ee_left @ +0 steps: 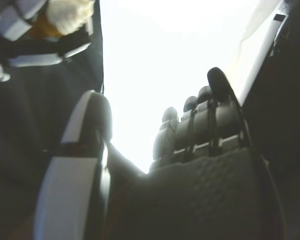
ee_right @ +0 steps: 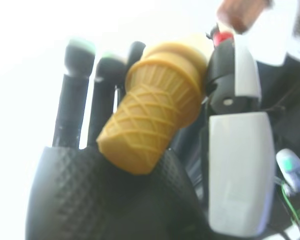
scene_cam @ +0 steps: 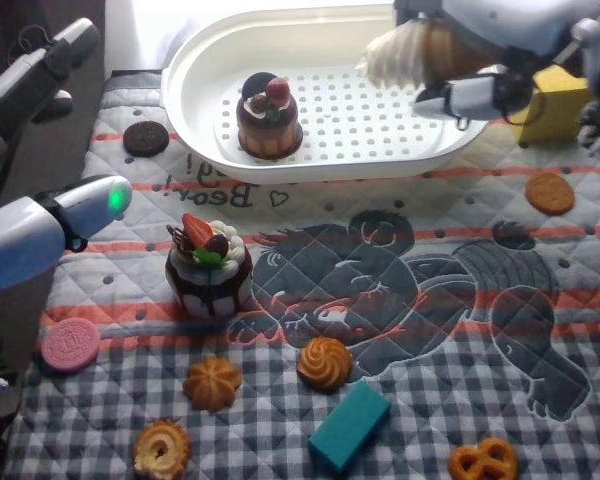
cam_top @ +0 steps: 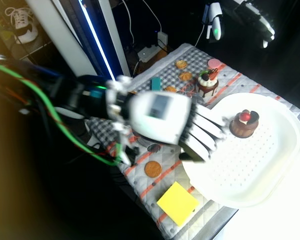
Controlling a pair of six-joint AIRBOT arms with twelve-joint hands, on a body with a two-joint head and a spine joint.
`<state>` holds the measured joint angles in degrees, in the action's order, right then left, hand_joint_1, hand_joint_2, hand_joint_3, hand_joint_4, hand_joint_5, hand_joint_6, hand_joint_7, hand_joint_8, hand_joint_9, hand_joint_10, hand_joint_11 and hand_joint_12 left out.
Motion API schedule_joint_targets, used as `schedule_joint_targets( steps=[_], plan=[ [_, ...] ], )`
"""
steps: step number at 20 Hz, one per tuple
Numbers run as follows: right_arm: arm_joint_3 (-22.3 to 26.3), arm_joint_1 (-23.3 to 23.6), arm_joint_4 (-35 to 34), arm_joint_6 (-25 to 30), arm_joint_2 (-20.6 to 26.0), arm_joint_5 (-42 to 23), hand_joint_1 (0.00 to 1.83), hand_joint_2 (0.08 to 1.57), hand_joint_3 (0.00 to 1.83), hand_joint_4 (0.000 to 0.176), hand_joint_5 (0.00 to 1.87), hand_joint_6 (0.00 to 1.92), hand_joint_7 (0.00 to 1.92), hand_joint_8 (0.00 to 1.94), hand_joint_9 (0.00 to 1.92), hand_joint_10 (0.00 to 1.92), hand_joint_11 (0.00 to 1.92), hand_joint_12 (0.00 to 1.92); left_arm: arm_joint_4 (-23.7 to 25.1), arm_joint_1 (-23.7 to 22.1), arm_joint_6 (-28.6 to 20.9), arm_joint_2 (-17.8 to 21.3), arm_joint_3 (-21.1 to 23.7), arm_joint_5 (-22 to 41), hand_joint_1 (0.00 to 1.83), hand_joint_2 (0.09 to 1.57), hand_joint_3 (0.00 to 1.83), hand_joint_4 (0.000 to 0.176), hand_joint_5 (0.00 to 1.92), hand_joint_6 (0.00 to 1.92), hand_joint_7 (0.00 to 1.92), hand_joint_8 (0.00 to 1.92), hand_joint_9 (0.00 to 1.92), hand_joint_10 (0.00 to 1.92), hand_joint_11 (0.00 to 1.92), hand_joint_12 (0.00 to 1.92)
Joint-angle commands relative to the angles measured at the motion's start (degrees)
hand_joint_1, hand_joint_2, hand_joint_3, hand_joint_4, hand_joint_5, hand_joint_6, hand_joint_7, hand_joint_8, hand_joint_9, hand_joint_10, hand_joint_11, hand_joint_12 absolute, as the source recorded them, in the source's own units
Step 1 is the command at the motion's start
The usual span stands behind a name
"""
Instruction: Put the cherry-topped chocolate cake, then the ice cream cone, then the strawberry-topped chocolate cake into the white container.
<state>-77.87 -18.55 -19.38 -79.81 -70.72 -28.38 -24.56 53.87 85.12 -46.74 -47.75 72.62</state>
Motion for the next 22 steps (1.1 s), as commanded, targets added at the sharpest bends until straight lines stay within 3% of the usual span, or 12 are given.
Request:
schedule_joint_targets(
  steps=[1, 5, 6, 7, 8, 10, 11, 13, 16, 17, 19, 22],
  plan=[
    [-1.8, 1.2, -0.7, -0.3, -0.4, -3.7, 1.16, 1.30, 0.00, 0.000, 0.66, 1.25, 0.73, 1.83, 0.90, 1.92, 1.00, 1.92, 0.9, -0.2, -0.9, -0.2, -0.5, 6.9, 0.82, 1.26, 0.00, 0.053, 0.05, 0.00, 0.04, 0.00, 0.06, 0.01, 0.00, 0.56],
    [-9.9, 1.9, -5.8, -0.3, -5.4, 1.4, 1.15, 1.33, 0.01, 0.000, 0.49, 1.49, 0.72, 1.63, 0.58, 1.68, 0.59, 1.92, 0.9, -0.2, -3.8, -1.6, -1.9, 5.9, 0.71, 1.26, 0.00, 0.082, 0.02, 0.00, 0.03, 0.00, 0.04, 0.00, 0.00, 0.59],
    [-11.3, 1.9, -7.3, -0.3, -6.3, 2.3, 1.23, 1.33, 0.00, 0.000, 0.30, 1.06, 0.60, 1.62, 0.42, 1.55, 0.38, 1.92, 0.9, -0.2, -3.8, -1.6, -1.9, 6.0, 0.70, 1.27, 0.00, 0.083, 0.02, 0.00, 0.03, 0.00, 0.03, 0.00, 0.00, 0.52],
    [-12.1, 1.9, -8.1, -0.3, -6.5, 3.1, 1.01, 1.27, 0.00, 0.000, 0.08, 0.70, 0.28, 0.97, 0.26, 1.28, 0.16, 1.88, 0.9, -0.2, -3.8, -1.6, -2.0, 6.2, 0.68, 1.27, 0.00, 0.094, 0.01, 0.00, 0.01, 0.00, 0.02, 0.00, 0.00, 0.51],
    [-12.2, 1.9, -8.3, -0.3, -6.5, 3.3, 0.83, 1.24, 0.00, 0.058, 0.00, 0.03, 0.09, 0.18, 0.01, 0.81, 0.01, 1.57, 0.8, -0.2, -3.8, -1.6, -2.0, 6.2, 0.66, 1.26, 0.00, 0.108, 0.00, 0.00, 0.02, 0.00, 0.03, 0.00, 0.00, 0.45],
    [-11.9, 1.9, -8.4, -0.3, -6.5, 3.4, 0.76, 1.21, 0.00, 0.115, 0.00, 0.00, 0.00, 0.01, 0.00, 0.21, 0.00, 1.37, 0.5, -0.2, -3.9, -1.7, -2.1, 5.9, 0.67, 1.25, 0.00, 0.110, 0.00, 0.00, 0.03, 0.00, 0.04, 0.00, 0.00, 0.47],
    [-11.7, 1.9, -8.4, -0.3, -6.5, 3.4, 0.76, 1.21, 0.00, 0.115, 0.00, 0.00, 0.00, 0.01, 0.00, 0.21, 0.00, 1.37, 0.5, -0.2, -3.9, -1.8, -2.2, 5.9, 0.67, 1.25, 0.00, 0.110, 0.00, 0.00, 0.03, 0.00, 0.04, 0.00, 0.00, 0.47],
    [-10.4, 2.2, -8.3, -0.3, -6.1, 3.2, 0.63, 1.18, 0.00, 0.171, 0.00, 0.00, 0.00, 0.00, 0.00, 0.01, 0.00, 1.54, 0.4, -0.2, -4.0, -1.9, -2.3, 5.6, 0.66, 1.25, 0.00, 0.124, 0.01, 0.00, 0.03, 0.00, 0.04, 0.00, 0.00, 0.51],
    [-6.8, 2.3, -7.4, -0.3, -3.2, 0.9, 0.60, 1.19, 0.00, 0.078, 0.00, 0.00, 0.00, 0.00, 0.00, 0.00, 0.00, 0.34, 0.1, -0.2, -4.1, -1.8, -2.2, 5.5, 0.69, 1.26, 0.00, 0.125, 0.00, 0.00, 0.00, 0.00, 0.00, 0.00, 0.00, 0.35],
    [-4.3, 2.3, -7.1, -0.3, -1.8, -1.1, 0.62, 1.20, 0.00, 0.081, 0.00, 0.00, 0.00, 0.00, 0.00, 0.00, 0.00, 0.07, 0.0, -0.2, -4.1, -1.4, -2.0, 5.6, 0.70, 1.26, 0.00, 0.120, 0.00, 0.00, 0.01, 0.00, 0.00, 0.00, 0.00, 0.33],
    [0.6, 1.9, -6.0, -0.3, 2.0, -4.4, 0.56, 1.17, 0.00, 0.110, 0.00, 0.00, 0.00, 0.00, 0.03, 0.01, 0.00, 1.39, -0.4, -0.1, -4.1, -0.9, -1.5, 6.3, 0.75, 1.23, 0.00, 0.140, 0.02, 0.01, 0.00, 0.00, 0.00, 0.00, 0.00, 0.33],
    [7.9, -1.5, -3.1, -0.3, 7.5, -8.7, 0.56, 1.20, 0.01, 0.121, 0.00, 0.00, 0.00, 0.00, 0.00, 0.00, 0.00, 1.66, -1.0, 0.8, -4.1, -0.2, -1.0, 6.4, 0.77, 1.21, 0.00, 0.131, 0.00, 0.00, 0.00, 0.00, 0.00, 0.00, 0.00, 0.39]
  ],
)
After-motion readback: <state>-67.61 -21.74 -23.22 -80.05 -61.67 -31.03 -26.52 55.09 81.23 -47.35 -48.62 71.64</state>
